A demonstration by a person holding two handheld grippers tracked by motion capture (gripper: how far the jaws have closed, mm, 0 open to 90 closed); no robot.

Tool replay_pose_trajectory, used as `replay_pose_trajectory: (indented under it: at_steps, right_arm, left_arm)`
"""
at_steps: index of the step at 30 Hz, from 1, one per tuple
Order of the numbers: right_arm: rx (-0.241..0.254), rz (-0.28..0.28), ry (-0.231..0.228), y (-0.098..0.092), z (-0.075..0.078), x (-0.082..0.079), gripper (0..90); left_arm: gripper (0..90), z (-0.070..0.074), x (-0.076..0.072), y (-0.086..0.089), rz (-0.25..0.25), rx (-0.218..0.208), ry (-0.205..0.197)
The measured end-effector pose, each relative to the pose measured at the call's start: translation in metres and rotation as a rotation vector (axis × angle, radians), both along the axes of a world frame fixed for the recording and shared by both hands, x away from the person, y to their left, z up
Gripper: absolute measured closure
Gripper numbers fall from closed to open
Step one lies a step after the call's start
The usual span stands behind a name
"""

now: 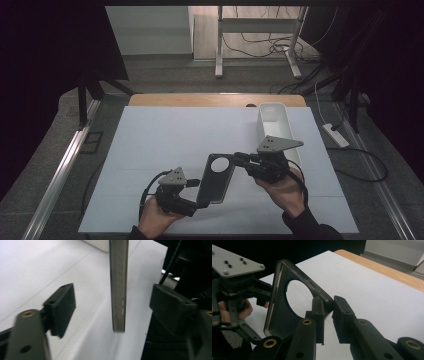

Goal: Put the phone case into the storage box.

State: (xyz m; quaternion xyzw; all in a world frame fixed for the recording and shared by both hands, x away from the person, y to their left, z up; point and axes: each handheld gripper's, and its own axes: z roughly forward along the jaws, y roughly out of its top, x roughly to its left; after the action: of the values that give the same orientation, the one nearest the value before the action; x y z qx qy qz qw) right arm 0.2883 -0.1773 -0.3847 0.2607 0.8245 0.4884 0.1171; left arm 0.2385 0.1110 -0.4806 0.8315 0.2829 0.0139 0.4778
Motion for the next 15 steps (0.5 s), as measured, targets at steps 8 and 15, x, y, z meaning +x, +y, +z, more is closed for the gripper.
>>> replay_pose_trajectory:
  at_steps: [8,15]
  right_arm:
    - [-0.009,-0.020,-0.002,-0.005,0.003,0.007,78.7]
    - [-0.004,-0.031,-0.007,-0.009,0.005,0.014,78.7]
  left_arm:
    - [8.1,-0.002,-0.006,0.014,0.052,0.029,-0.030]
    - [3.0,-0.009,-0.016,0.034,0.132,0.017,-0.052]
